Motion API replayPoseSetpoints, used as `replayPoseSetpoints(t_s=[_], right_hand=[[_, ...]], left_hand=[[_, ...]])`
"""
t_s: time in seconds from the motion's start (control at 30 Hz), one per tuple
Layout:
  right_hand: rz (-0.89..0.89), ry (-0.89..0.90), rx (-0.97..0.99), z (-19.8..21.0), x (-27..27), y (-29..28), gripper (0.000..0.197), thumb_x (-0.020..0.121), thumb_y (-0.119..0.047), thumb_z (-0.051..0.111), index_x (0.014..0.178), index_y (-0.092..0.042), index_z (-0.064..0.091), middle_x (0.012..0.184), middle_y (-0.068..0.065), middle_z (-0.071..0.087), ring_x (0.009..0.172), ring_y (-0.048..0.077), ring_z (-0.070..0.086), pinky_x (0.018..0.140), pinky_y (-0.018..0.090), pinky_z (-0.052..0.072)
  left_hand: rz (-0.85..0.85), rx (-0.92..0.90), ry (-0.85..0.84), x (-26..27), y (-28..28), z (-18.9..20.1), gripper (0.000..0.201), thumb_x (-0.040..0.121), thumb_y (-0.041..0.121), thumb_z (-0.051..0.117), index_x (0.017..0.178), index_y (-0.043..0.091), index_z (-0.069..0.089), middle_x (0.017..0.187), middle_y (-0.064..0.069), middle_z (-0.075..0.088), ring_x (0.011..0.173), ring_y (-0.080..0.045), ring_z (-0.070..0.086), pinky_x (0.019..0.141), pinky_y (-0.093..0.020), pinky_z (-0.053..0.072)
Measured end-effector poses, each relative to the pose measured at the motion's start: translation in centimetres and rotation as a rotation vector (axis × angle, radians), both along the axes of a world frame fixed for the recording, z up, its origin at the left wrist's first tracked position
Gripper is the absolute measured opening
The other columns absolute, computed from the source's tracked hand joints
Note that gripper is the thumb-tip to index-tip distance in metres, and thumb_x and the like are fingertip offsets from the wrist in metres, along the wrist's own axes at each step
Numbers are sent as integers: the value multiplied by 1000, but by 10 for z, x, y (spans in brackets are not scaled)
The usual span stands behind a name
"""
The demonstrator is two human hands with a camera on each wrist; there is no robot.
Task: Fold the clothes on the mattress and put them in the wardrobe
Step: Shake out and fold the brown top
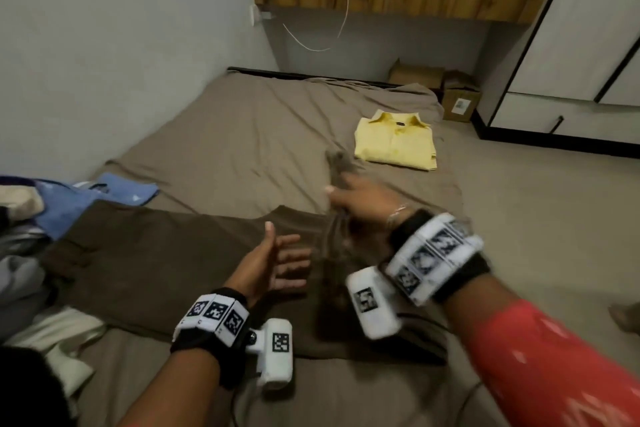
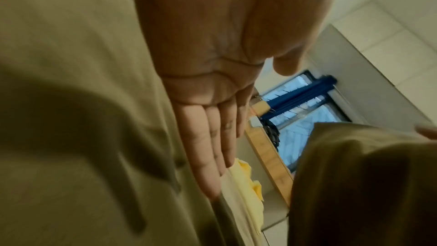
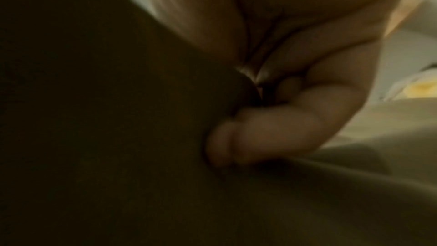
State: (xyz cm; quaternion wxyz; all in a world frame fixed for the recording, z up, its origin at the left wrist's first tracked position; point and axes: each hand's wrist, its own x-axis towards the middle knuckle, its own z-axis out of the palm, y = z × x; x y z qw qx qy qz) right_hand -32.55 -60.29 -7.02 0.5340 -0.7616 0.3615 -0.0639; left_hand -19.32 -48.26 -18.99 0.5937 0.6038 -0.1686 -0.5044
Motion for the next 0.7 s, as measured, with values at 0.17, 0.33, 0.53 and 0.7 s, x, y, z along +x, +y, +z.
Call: replayPoseSetpoints(t_s=[0.17, 0.33, 0.53, 0.7], right_hand=[[-122, -11, 313, -61, 7, 13, 39, 97, -29, 44, 131, -13, 33, 69, 10, 51, 36, 12, 55, 37, 21, 47], [-343, 160, 178, -108, -83, -9, 8, 96, -15, 47, 93, -12, 53, 63, 9, 53, 35, 9, 49, 36, 16, 41], [-533, 244, -38, -146, -126, -19, 14, 86, -17, 63, 80, -7, 56, 66, 9, 55, 58, 21, 47, 60, 30, 38], [-541, 218, -14, -149, -115, -18, 22, 83, -27, 67, 79, -8, 57, 90, 21, 66, 84, 35, 62, 80, 41, 49]], left_hand=[[60, 53, 102, 20, 16, -30, 53, 87, 46, 54, 123, 7, 58, 114, -16, 65, 102, -29, 63, 96, -44, 47], [10, 21, -272, 26, 10, -29, 85, 77, -27, 43, 141, 27, 31, 130, 1, 43, 111, -25, 51, 95, -41, 46], [-131, 151, -394, 25, 13, -34, 60, 80, -24, 41, 125, 12, 55, 119, -14, 57, 99, -24, 58, 81, -30, 53], [-147, 151, -550, 23, 8, -40, 68, 77, -22, 44, 132, 18, 51, 134, -7, 49, 122, -23, 48, 104, -39, 42]])
